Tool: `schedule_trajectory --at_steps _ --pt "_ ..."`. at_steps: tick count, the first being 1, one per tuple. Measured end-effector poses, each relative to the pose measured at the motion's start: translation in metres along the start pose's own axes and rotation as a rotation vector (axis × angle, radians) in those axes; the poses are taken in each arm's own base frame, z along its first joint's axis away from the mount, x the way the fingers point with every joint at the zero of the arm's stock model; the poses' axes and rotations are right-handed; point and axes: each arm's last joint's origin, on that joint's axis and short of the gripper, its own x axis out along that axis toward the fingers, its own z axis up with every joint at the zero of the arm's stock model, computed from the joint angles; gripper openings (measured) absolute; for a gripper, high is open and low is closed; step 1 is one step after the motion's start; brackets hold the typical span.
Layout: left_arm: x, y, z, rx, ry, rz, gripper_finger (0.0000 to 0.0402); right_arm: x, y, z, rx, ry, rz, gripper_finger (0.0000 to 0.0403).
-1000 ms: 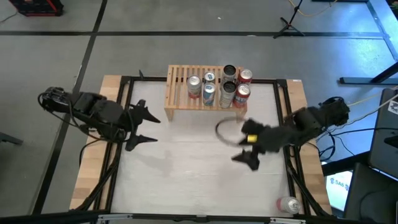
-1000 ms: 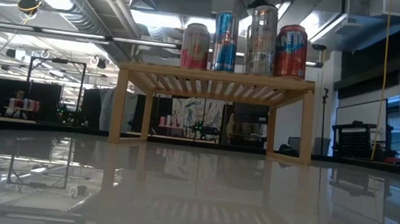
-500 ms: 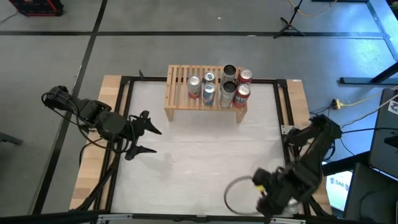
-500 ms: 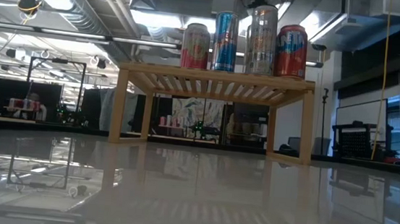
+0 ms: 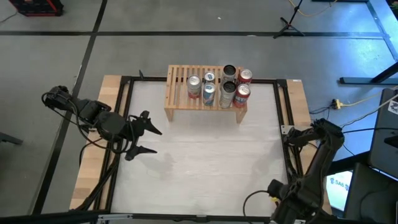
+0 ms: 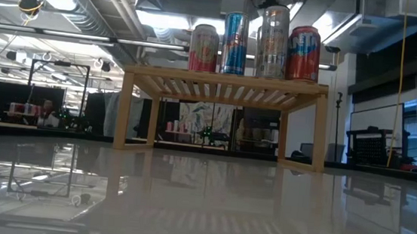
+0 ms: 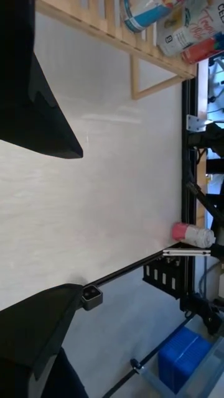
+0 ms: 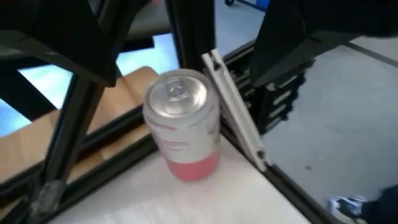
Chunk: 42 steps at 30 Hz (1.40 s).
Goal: Place canned beverage on shelf
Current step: Put the pink soda can aligned with the other pink soda can on the shelf
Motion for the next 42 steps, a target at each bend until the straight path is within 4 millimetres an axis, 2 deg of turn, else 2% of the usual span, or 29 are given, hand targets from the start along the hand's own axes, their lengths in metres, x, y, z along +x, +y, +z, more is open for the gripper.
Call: schedule_trajectory --at_steps 6,13,18,25,38,42 --pt "0.000 0.000 0.000 0.000 0.000 -0.001 0.0336 0.019 0.001 0.005 -0.032 0.089 -0.021 0.0358" --pt "0.000 0.000 0.000 -0.026 0.001 -0.002 0.0336 0.036 -0.002 0.002 -0.048 0.164 -0.062 0.0358" --pt "0.000 0.000 0.000 -0.028 0.001 -0.002 0.0336 0.043 -0.002 0.004 -0.095 0.145 -0.066 0.0358" --pt "0.000 0.000 0.000 -0.028 0.001 -0.002 0.0336 0.061 0.001 0.010 -0.128 0.166 -0.027 0.0358" --pt "0.000 0.000 0.000 -0.025 0.002 -0.001 0.0336 0.091 -0.005 0.023 -0.150 0.169 -0.038 0.0358" --pt "0.000 0.000 0.000 -0.024 0.002 -0.001 0.0336 0.092 -0.004 0.023 -0.138 0.184 -0.031 0.0330"
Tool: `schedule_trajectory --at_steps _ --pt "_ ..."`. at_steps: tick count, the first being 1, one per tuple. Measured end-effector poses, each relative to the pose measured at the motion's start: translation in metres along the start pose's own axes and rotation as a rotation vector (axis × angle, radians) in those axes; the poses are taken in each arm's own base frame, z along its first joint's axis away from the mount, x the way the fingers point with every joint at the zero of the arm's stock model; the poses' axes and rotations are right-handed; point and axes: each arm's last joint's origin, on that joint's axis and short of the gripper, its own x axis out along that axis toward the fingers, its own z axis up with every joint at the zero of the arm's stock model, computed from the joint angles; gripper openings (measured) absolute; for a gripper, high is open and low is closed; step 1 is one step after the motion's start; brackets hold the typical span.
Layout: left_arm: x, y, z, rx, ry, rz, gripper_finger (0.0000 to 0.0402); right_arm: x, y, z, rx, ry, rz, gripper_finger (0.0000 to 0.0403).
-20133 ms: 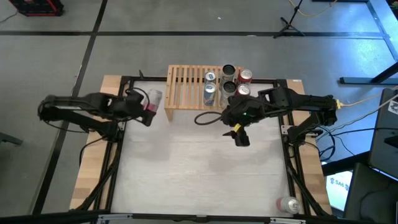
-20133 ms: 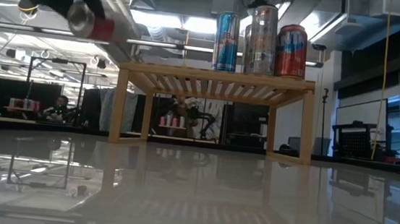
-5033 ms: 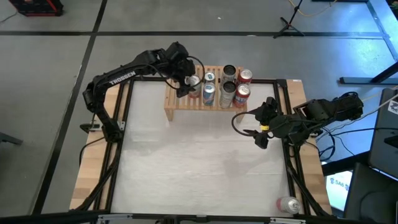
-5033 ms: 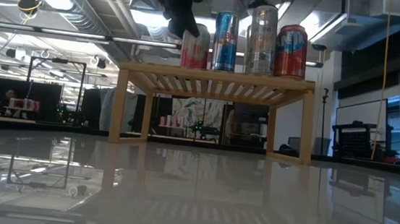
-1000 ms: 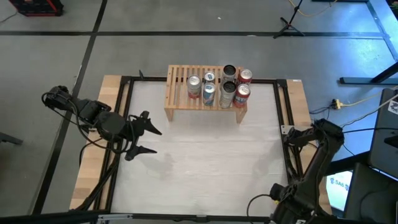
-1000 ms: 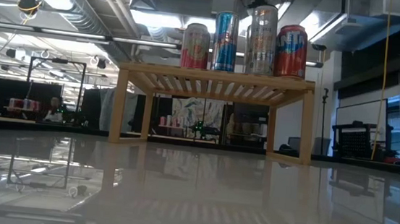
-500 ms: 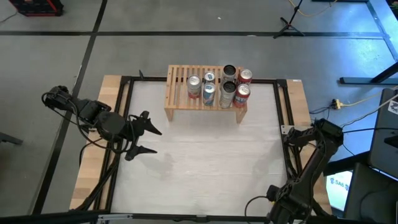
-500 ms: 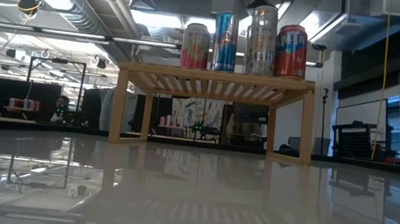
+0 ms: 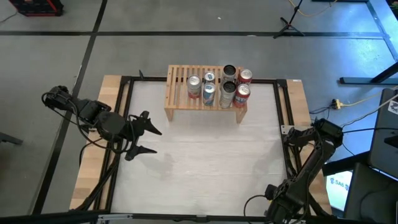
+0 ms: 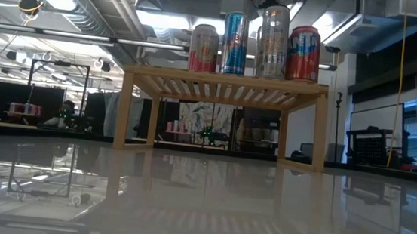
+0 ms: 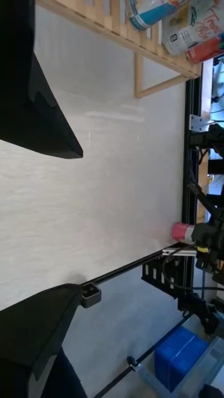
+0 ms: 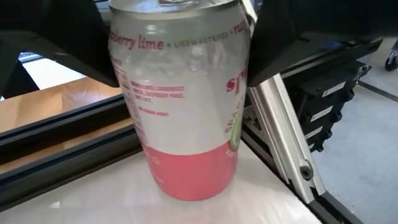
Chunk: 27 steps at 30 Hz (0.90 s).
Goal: Place canned beverage on shelf
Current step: Put the pink soda can aligned with the other pink soda can on the shelf
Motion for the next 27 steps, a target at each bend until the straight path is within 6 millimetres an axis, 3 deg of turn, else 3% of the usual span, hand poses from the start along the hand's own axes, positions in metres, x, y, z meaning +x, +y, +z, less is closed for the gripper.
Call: schedule_trajectory --at_steps 4,7,12,17,22,27 --pt "0.000 0.000 0.000 0.000 0.000 0.000 0.0336 -0.002 0.000 0.000 0.003 0.008 0.010 0.0262" --pt "0.000 0.000 0.000 0.000 0.000 0.000 0.0336 -0.016 0.003 0.004 0.011 -0.007 0.038 0.0260" --pt "0.000 0.000 0.000 0.000 0.000 0.000 0.0336 -0.065 0.011 0.018 -0.019 -0.182 0.135 0.0260" --pt "0.000 0.000 0.000 0.000 0.000 0.000 0.0336 -0.128 0.008 0.048 -0.042 -0.472 0.235 0.0260" --pt "0.000 -0.001 -0.002 -0.041 0.021 0.000 0.0336 -0.182 -0.009 0.083 -0.055 -0.711 0.268 0.0260" --pt "0.008 -0.001 -0.013 -0.046 0.072 -0.011 0.0336 -0.216 -0.026 0.113 -0.110 -0.825 0.245 0.0260"
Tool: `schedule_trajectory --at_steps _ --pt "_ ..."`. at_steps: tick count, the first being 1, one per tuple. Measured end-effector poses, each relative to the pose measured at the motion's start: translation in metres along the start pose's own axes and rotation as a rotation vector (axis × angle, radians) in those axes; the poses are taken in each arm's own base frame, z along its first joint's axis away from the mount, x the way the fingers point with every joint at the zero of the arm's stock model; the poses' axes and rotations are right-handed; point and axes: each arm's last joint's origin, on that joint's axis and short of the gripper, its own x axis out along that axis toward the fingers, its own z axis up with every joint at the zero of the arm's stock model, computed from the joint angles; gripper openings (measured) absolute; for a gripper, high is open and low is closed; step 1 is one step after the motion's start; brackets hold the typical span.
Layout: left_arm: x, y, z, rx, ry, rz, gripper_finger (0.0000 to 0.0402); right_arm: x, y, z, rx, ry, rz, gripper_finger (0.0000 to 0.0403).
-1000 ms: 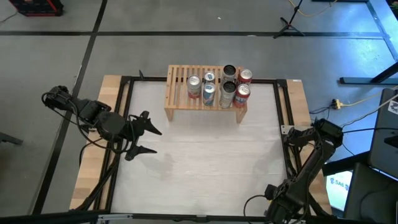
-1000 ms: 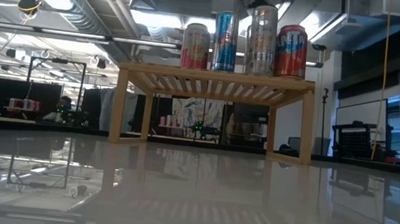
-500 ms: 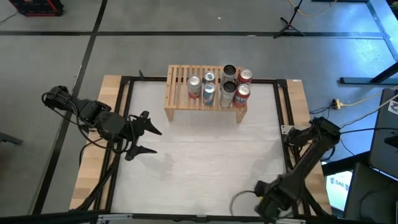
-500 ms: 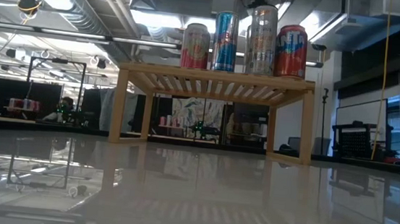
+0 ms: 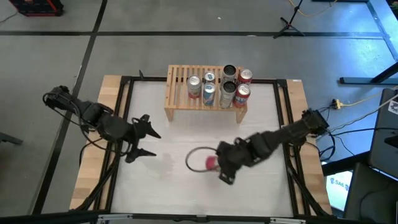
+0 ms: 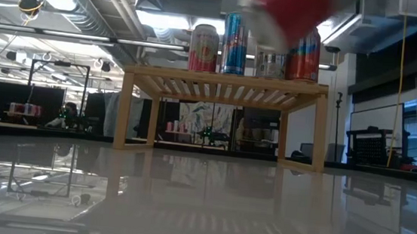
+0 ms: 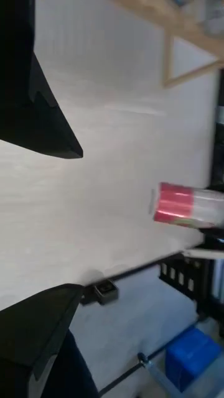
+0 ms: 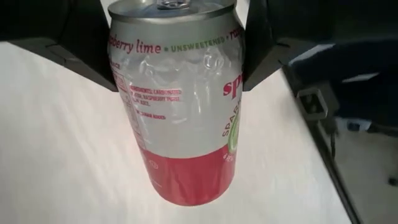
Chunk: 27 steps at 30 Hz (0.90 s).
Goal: Place canned beverage on shelf
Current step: Put the pink soda can aligned with the other pink soda can on the shelf
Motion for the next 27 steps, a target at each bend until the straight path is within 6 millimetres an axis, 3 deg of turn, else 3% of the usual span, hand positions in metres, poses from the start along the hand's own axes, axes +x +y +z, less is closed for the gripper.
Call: schedule_trajectory --at_steps 6,10,18,24,27 --pt "0.038 0.001 -0.037 -0.030 0.005 0.004 0.0336 0.001 -0.010 0.046 -0.094 -0.112 0.042 0.0260" --pt "0.059 0.002 -0.049 -0.051 -0.112 -0.033 0.0336 0.019 -0.012 0.063 -0.135 -0.090 0.037 0.0260" --pt "0.085 0.008 -0.062 -0.107 -0.123 -0.019 0.0336 0.066 -0.011 0.073 -0.170 0.024 0.032 0.0260" --pt "0.106 0.011 -0.070 -0.167 -0.066 0.058 0.0331 0.072 -0.014 0.081 -0.157 -0.008 0.031 0.0260" --pt "0.122 0.015 -0.071 -0.220 -0.036 0.044 0.0304 0.072 -0.012 0.087 -0.150 -0.068 0.063 0.0260"
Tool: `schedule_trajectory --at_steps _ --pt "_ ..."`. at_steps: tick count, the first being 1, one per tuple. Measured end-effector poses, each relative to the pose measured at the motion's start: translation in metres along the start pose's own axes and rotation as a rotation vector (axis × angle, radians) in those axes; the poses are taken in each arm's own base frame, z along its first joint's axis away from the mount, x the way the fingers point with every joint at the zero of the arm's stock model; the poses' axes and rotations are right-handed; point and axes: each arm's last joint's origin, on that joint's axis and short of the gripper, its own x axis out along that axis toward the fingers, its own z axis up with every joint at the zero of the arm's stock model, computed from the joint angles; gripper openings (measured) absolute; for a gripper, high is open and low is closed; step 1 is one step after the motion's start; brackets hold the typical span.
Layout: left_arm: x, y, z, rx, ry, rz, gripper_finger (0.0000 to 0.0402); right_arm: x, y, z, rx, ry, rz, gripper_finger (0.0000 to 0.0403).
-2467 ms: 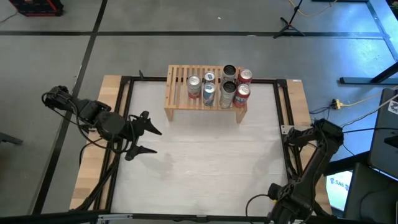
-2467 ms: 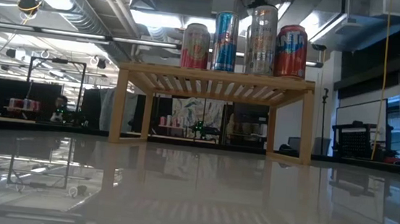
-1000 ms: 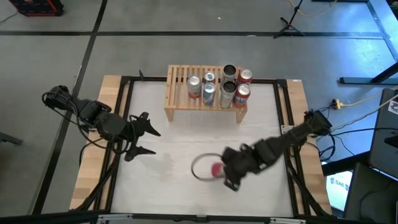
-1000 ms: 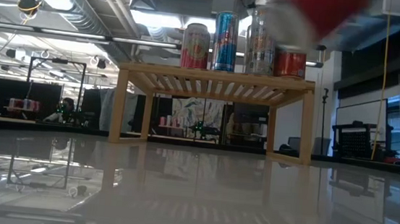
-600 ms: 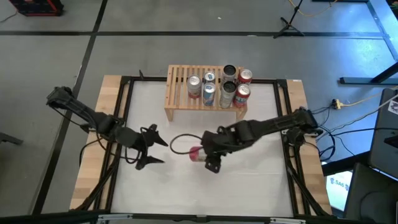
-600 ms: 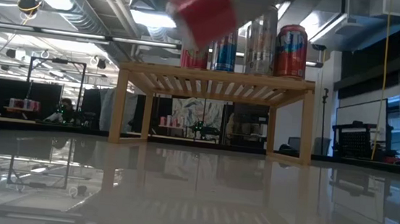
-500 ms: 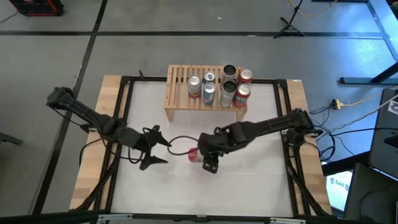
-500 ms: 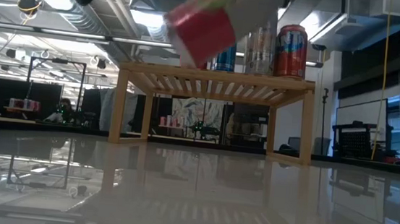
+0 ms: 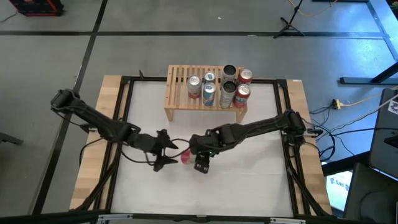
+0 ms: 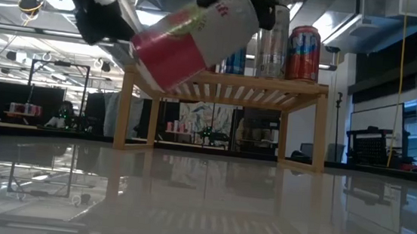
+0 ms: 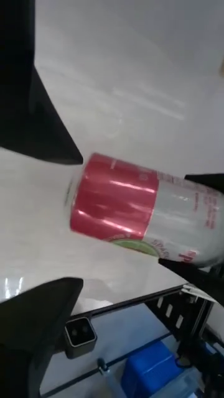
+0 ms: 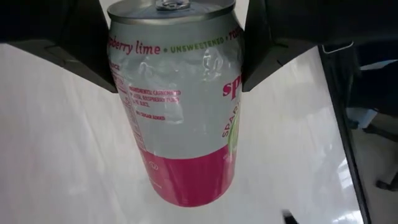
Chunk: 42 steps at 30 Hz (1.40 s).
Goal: Place canned beverage on shelf
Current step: Put the pink soda can aligned with the other pink soda can on the shelf
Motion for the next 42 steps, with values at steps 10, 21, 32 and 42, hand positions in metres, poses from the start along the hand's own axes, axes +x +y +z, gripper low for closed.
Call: schedule_trajectory --at_steps 10,21,32,42 --pt "0.026 0.005 -0.003 0.062 0.008 0.014 0.0147 0.006 0.000 0.001 0.004 0.016 0.015 0.0260" --pt "0.053 0.006 -0.017 0.101 0.059 0.016 0.0079 0.008 0.001 0.003 -0.003 -0.009 0.025 0.0260" --pt "0.060 0.008 -0.022 0.123 0.079 0.025 0.0074 0.009 0.003 0.016 -0.011 -0.157 0.014 0.0259" --pt "0.041 0.009 -0.017 0.093 0.116 0.021 0.0074 0.010 0.002 0.018 -0.035 -0.204 -0.067 0.0259"
